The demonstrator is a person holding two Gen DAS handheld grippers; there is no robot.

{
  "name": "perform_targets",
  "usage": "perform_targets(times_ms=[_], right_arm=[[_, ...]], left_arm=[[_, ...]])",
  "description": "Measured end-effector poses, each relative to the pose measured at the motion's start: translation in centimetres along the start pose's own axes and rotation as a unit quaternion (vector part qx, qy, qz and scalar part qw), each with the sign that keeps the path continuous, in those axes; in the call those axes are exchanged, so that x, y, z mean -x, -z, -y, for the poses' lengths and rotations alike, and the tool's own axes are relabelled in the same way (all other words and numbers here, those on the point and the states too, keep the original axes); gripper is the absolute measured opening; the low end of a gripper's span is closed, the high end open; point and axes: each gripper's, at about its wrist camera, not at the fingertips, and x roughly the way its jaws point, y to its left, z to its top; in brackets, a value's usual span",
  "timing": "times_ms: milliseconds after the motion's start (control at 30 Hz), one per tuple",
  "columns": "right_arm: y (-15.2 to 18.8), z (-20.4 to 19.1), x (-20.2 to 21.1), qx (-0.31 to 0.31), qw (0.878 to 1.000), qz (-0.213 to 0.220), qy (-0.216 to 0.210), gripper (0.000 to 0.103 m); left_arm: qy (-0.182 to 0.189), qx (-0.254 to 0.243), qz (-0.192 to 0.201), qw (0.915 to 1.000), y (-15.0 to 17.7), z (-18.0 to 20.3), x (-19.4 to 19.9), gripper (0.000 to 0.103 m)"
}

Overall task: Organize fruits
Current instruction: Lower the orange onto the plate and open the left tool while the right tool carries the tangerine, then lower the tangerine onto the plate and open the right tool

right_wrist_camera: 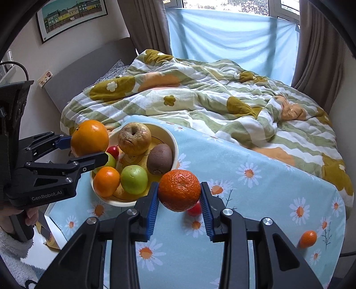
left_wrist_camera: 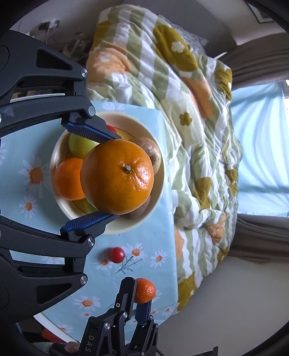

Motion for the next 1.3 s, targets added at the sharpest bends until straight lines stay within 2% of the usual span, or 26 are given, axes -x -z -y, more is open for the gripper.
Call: perform_targets(times_ms=[267,600,667,700,767,1000,1300], right_arm=[[0.1,-1.4,-1.5,-0.028,0.999,-0.006,0.017,0.033],[0.4,-1.5,-2.3,-0.057,0.998,-0.008,0.037,0.033],[0.3,-1.5,-2.3,-0.060,0.997,-0.007,0.041,0.033],[0.3,-1.5,-2.3,-0.061,0.997,-0.007,0.042,0.033],[0.2,-1.5,-2.2,-0.063,0.997,-0.005,0.045,0.033],[-0.7,-1.7,-1.6,-0.057,0.997,0.000,0.044,0.033],[-2.2,-2.8,-2.4,-0.045,0.999,0.000,0.013,0.033]], left_arm=[[0.017,-0.030,-0.012,0.9993,0.2,-1.7,-3.0,0.065],[0.028,-0.077,-0.027,0.9963,0.2,-1.3,-5.0,0.068],[0.028,-0.078,-0.020,0.9963,0.2,-1.3,-4.8,0.086],[0.029,-0.076,-0.011,0.9966,0.1,-1.4,-4.4,0.103],[0.037,-0.072,0.003,0.9967,-0.2,-1.7,-3.6,0.103],[0.036,-0.066,0.005,0.9972,0.2,-2.5,-1.9,0.103],[0.018,-0.036,-0.001,0.9992,2.1,-4.1,0.2,0.103]])
